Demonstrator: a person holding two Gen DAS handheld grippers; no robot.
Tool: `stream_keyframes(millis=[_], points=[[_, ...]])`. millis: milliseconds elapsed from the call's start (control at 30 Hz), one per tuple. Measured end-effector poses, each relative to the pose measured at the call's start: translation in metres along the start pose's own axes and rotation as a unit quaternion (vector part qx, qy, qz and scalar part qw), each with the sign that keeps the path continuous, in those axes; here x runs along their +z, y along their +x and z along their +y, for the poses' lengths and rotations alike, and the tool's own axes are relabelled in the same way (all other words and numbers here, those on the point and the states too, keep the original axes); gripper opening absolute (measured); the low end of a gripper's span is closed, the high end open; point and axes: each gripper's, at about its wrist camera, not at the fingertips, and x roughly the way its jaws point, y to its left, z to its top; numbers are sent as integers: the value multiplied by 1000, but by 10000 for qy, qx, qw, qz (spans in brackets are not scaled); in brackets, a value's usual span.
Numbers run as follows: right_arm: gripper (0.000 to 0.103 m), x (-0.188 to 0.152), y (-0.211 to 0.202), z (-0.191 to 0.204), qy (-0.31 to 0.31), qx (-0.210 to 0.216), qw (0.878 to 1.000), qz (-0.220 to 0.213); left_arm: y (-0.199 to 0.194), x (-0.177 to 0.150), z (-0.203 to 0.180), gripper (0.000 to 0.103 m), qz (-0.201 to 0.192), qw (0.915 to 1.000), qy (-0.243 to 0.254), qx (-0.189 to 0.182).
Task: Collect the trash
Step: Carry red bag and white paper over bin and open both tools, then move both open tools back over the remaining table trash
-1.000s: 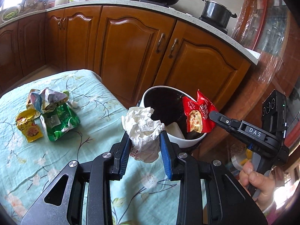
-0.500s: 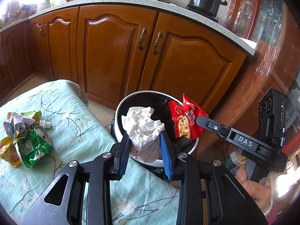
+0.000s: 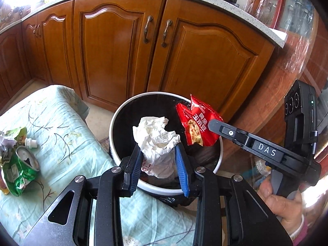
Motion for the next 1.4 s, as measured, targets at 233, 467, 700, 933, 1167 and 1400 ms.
stream_keyframes(millis=[233,467,700,933,1167,1400], points=[[53,-1,-8,-8,213,69,9995,-211,5,-3,-4,57,88,9999,36,35],[72,-8,-20,-6,372,232,9983,-395,-1,-12,5,58,55,9999,-155,-45],[82,-25,-27,16,289,450,9971,-545,-27,-40,27,62,-87,9989,-454,30],[85,-45,-11,55,-6,743,9969,-270,-63,-74,59,62,-242,9960,-792,324],[85,-62,8,97,-333,1007,9943,49,-98,-105,101,62,-397,9885,-1321,619],[85,-77,23,134,-696,1132,9908,249,-125,-127,136,62,-530,9801,-1714,855]])
